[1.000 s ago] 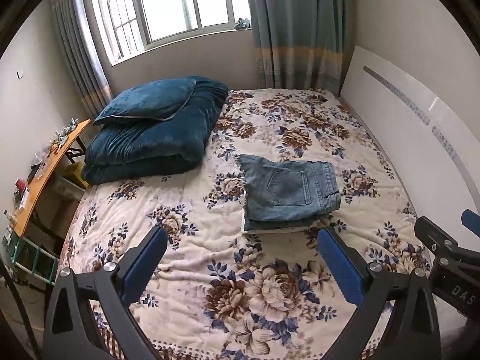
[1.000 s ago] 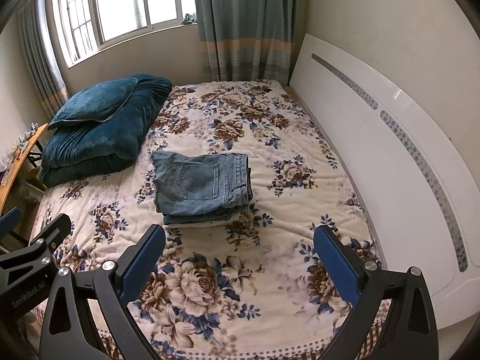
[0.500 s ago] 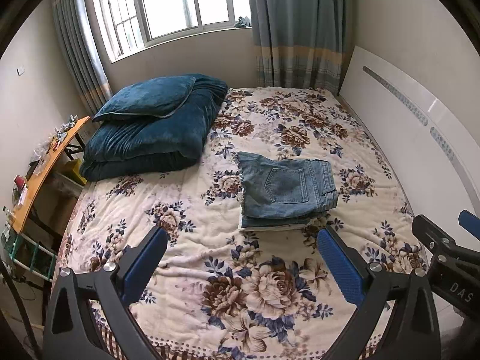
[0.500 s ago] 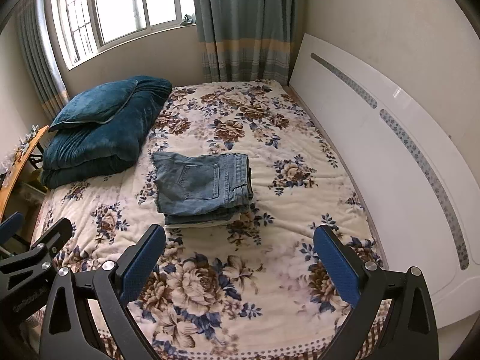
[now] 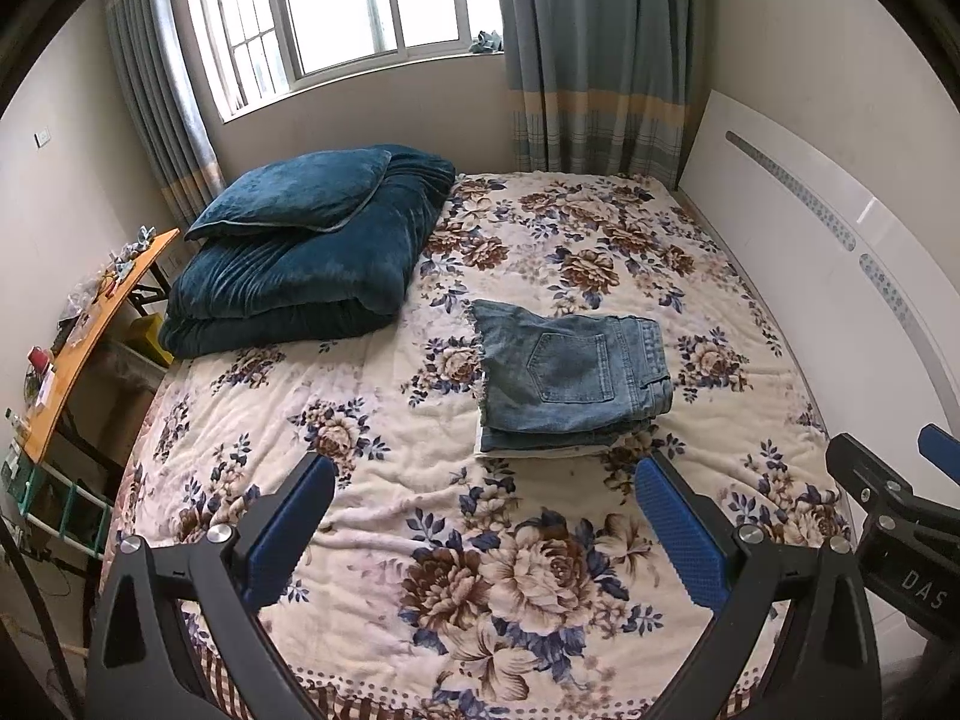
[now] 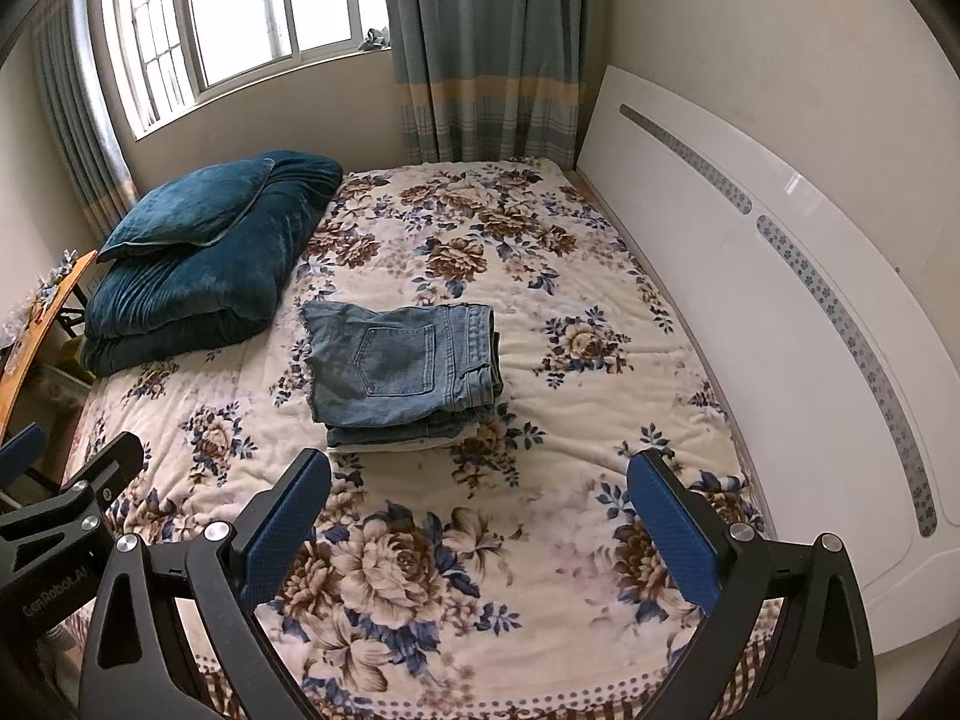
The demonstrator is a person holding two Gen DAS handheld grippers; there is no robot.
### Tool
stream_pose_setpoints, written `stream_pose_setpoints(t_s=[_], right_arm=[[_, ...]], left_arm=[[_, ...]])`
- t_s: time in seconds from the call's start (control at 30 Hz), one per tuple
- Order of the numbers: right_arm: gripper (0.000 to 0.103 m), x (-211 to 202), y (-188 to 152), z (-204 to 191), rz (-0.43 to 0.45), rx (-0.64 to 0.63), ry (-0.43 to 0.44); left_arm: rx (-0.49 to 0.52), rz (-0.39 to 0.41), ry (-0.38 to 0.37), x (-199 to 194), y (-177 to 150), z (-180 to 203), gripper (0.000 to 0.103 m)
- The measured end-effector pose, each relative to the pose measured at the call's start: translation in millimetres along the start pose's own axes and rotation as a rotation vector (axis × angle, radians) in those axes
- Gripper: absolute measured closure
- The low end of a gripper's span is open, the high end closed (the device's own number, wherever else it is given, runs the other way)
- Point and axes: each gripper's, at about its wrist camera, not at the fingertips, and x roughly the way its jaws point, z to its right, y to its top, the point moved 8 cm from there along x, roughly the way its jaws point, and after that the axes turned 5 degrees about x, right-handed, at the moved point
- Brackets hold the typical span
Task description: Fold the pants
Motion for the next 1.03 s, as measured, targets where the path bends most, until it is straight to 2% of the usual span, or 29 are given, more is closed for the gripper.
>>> stream_pose_setpoints(t_s=[1.03], right_arm=[[0.002, -7.9, -15.1, 6.7, 0.0, 0.022, 0.005]], left_arm=[[-0.001, 0.018, 0.01, -8.6, -5.0, -4.9, 0.001]])
